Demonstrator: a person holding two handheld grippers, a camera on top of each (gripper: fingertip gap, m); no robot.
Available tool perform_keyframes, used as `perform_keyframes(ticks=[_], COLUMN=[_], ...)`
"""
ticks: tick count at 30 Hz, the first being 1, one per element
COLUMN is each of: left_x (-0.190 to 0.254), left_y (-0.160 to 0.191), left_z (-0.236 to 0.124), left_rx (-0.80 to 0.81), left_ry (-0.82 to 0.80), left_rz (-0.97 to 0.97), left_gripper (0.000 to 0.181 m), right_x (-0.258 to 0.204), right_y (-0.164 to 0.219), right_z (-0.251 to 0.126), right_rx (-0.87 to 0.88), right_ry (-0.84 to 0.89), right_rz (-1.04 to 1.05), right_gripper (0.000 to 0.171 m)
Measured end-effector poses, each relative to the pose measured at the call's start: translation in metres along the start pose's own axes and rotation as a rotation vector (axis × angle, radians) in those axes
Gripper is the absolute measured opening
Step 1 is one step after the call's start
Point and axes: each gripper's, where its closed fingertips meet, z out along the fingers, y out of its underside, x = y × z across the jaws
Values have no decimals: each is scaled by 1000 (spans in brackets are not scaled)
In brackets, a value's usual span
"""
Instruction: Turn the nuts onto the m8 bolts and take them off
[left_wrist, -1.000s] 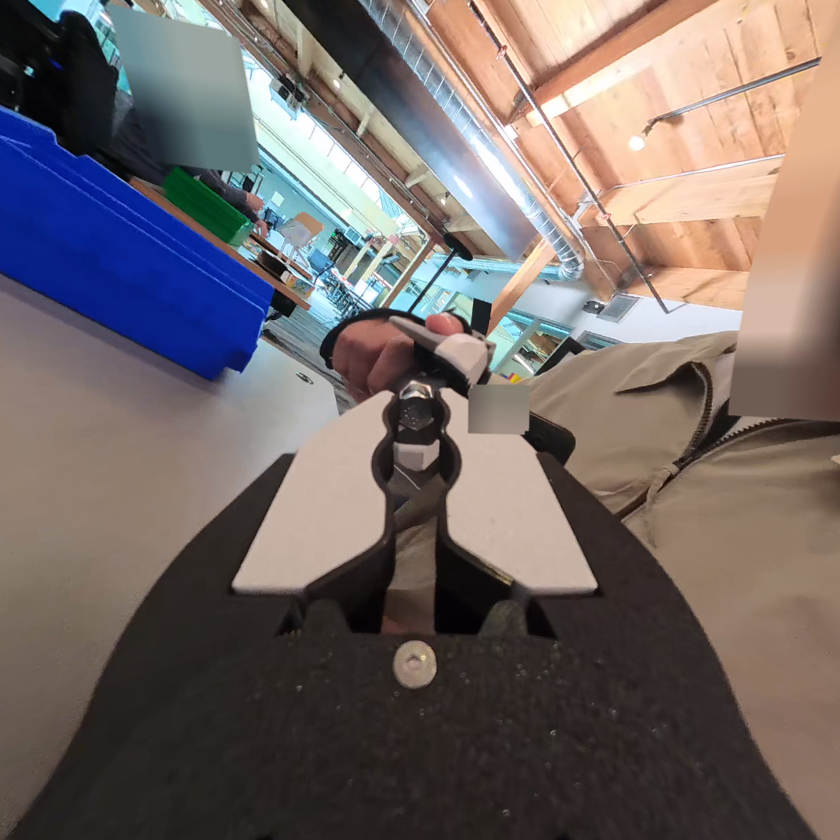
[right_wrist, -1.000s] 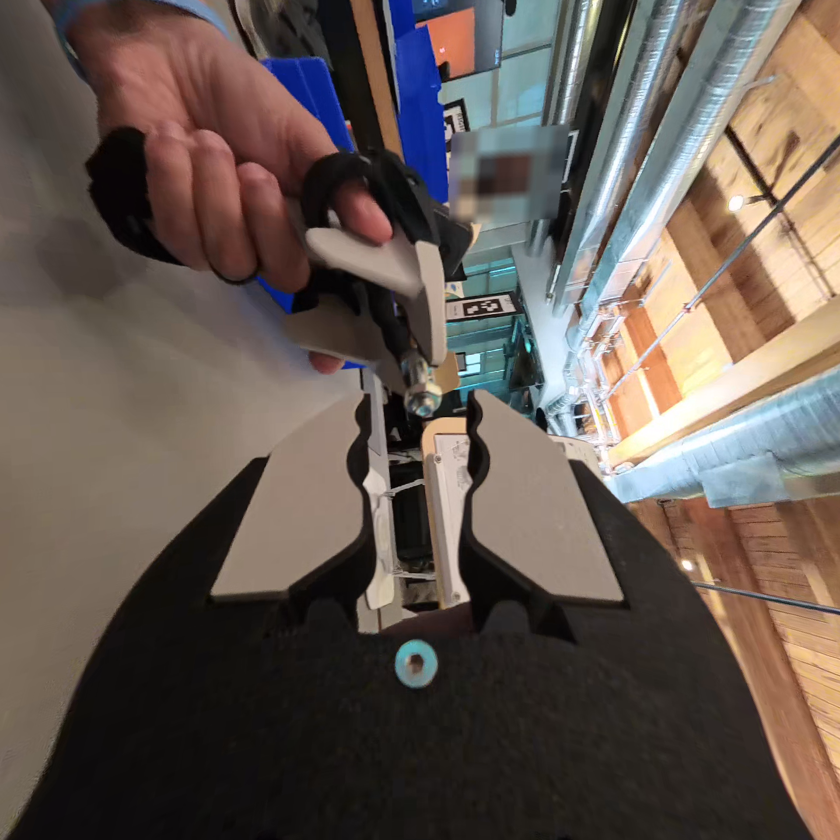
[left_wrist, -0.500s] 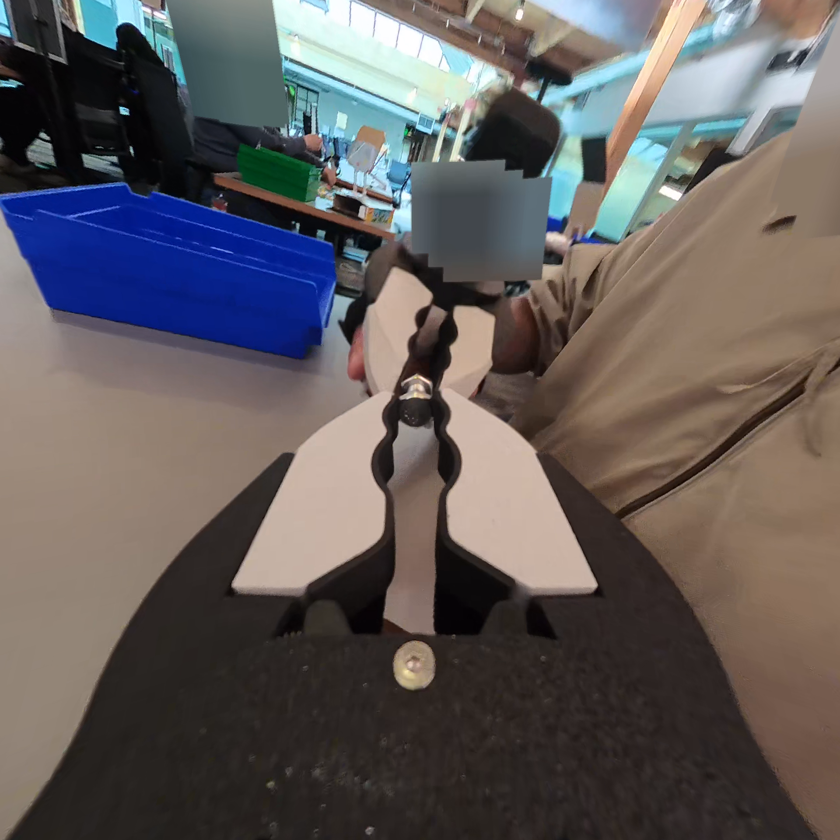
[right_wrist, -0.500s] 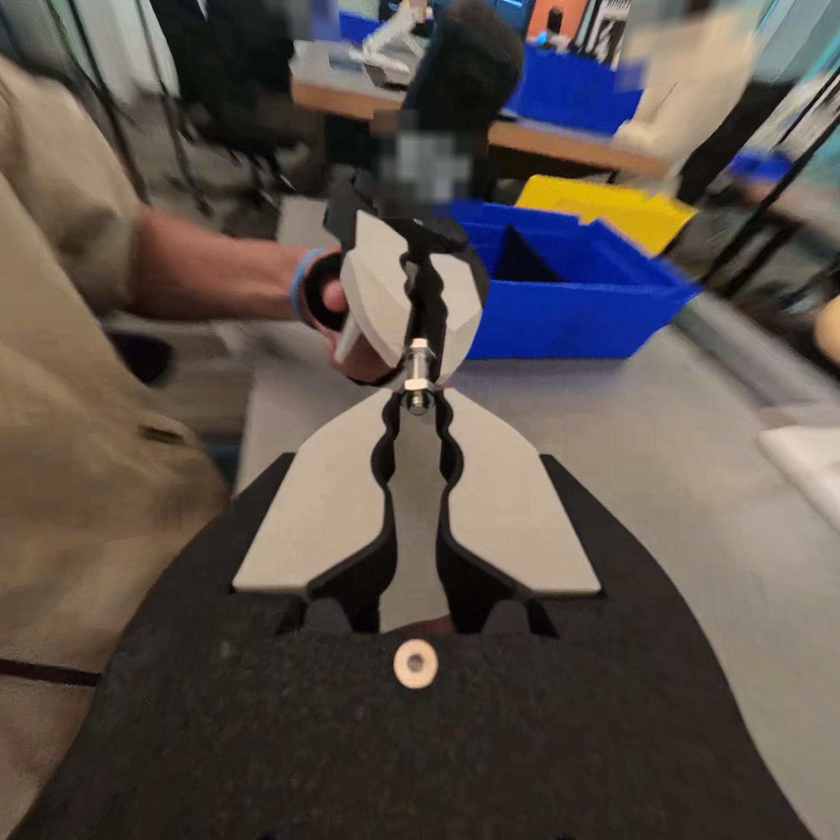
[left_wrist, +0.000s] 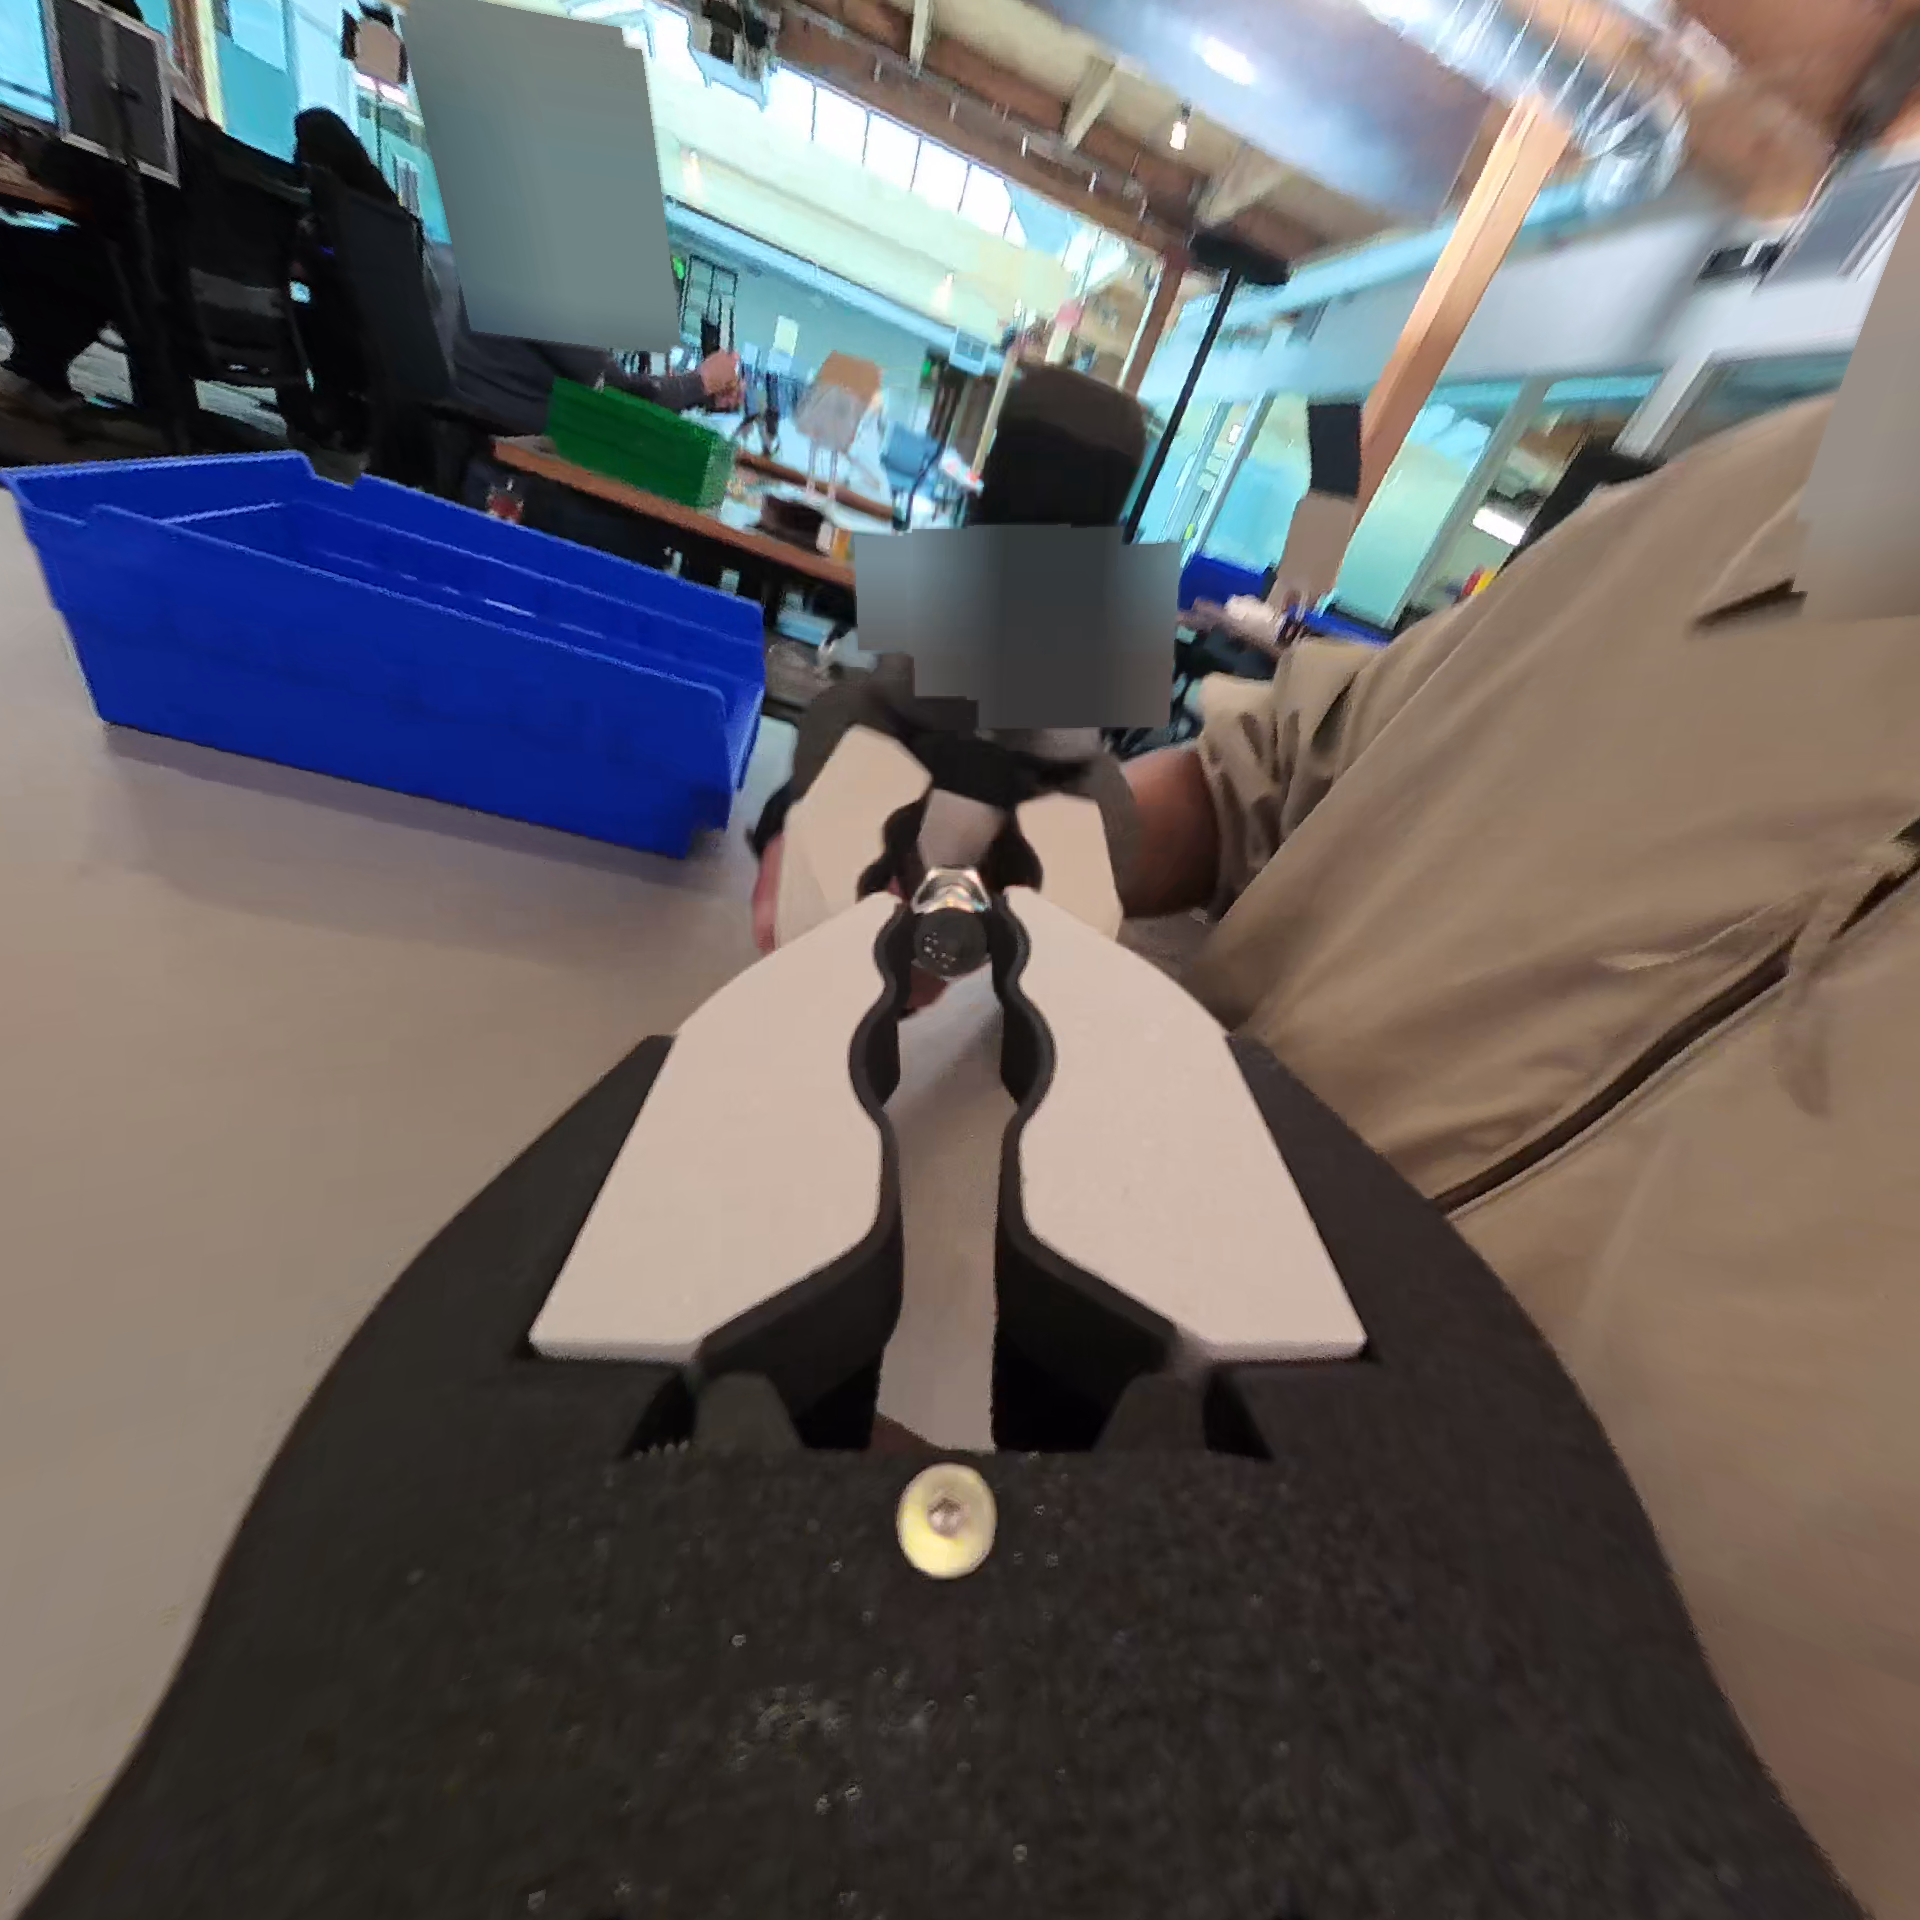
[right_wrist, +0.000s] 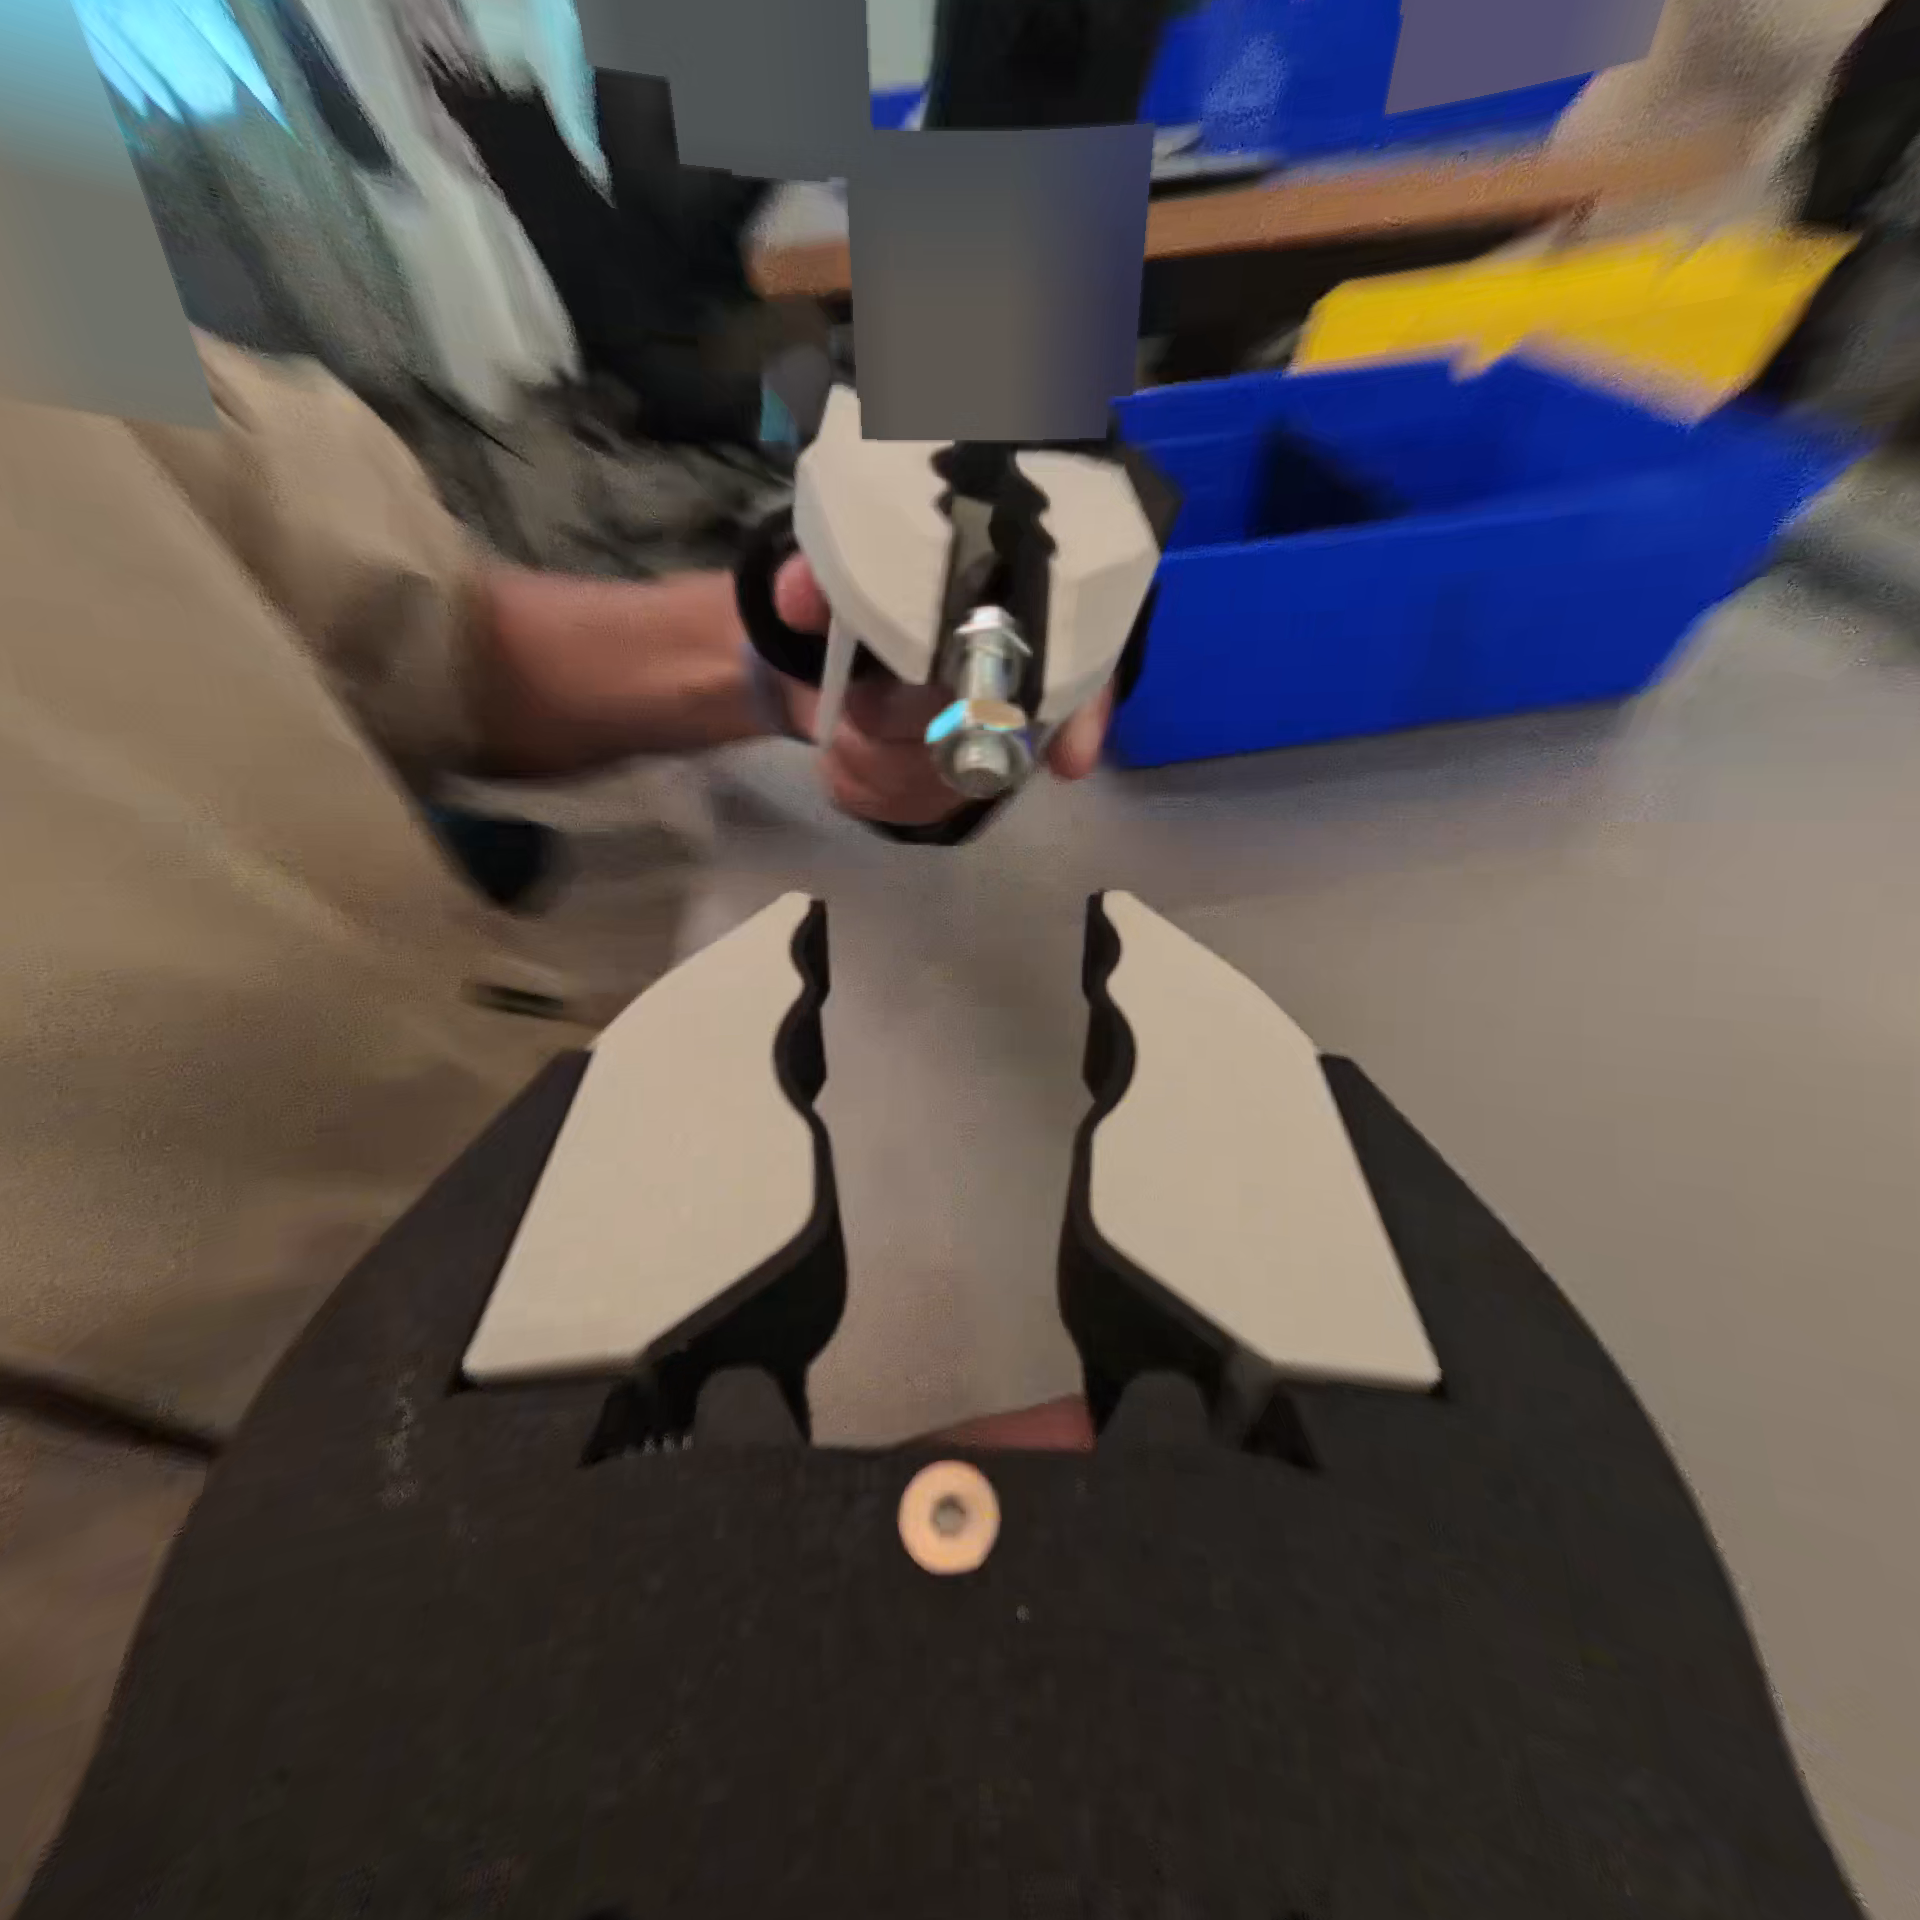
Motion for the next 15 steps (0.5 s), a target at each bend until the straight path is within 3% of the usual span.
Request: perform_keyframes(ticks=[3,6,9,11,13,15], left_x=[0,3,7,7,10,10], left_y=[1,3,3,8,12,13], left_z=[-1,0,1,4,6,5], left_rx=[36,46,62,33,18,5], left_ry=[61,129,179,172,167,166], left_rz=[-106,-196,-231,-217,-203,-199], left_gripper=[14,14,14,14,14,14], right_x=[17,17,9,7,5,4], right_y=[-17,-23,-25,-29,-29,-28], right_z=[-13,-12,-5,-4,-3,-2], right_rx=[-64,-173,-154,-130,-132,-135], right_ry=[372,555,566,573,550,513], right_rz=[-682,-1227,-1365,-1380,-1383,-1331], right_gripper=[49,48,40,37,19,16])
